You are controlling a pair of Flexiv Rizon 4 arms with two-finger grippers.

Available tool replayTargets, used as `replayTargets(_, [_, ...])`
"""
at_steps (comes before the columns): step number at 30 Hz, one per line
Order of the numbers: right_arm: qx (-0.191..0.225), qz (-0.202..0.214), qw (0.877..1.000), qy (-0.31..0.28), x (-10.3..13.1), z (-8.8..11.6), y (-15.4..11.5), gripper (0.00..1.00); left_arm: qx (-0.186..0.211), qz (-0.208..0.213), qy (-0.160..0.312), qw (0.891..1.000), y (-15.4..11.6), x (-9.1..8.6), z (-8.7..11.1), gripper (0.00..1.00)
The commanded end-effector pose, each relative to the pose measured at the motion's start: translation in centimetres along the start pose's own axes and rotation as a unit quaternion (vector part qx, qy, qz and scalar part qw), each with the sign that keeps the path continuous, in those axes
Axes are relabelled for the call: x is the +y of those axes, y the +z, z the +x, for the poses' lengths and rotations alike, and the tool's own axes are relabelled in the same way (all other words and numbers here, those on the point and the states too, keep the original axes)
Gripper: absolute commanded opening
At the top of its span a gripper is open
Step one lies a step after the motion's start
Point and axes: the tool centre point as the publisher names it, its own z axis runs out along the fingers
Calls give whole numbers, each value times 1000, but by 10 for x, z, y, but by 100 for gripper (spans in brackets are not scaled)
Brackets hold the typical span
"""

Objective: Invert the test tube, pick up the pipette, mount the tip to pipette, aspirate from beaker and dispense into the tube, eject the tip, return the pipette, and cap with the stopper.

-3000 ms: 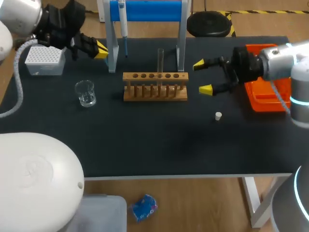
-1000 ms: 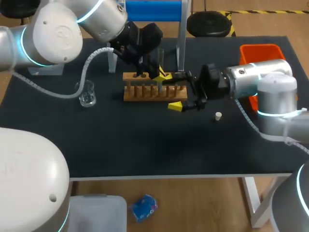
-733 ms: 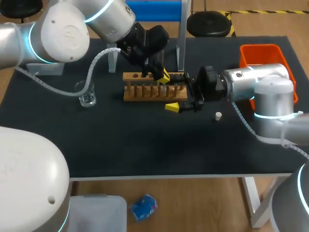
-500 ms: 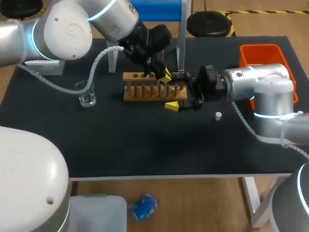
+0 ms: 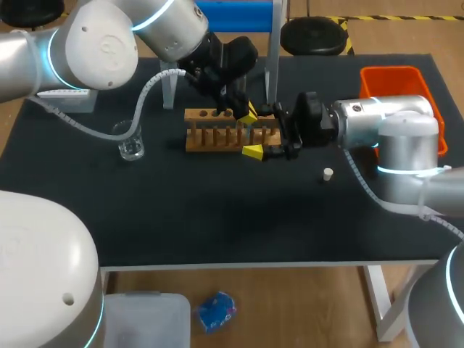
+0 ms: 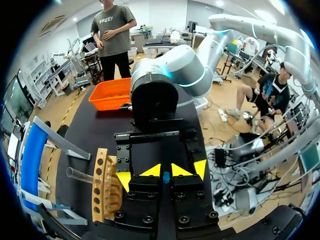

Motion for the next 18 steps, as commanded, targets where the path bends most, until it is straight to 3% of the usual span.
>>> replayTargets(1, [-12,-2,1000,23,3,2,3,100,1,-2,-1,1000,-1,0,0,0])
replayTargets(11, [-22,2,999,37,4,3,5,93,1,-2,-1,1000,-1,0,0,0])
replayTargets(12, [-26,6,999,42,3,3,4,90,1,-2,-1,1000,-1,0,0,0])
replayTargets(13, [-26,4,999,44,3,3,4,76,1,-2,-1,1000,-1,0,0,0])
replayTargets(15, [-28,8,999,45,2,4,2,73,1,-2,-1,1000,-1,0,0,0])
replayTargets(16, [-29,8,998,48,2,4,1,60,1,-2,-1,1000,-1,0,0,0])
replayTargets(18, [-32,11,998,49,1,5,-1,50,1,-2,-1,1000,-1,0,0,0])
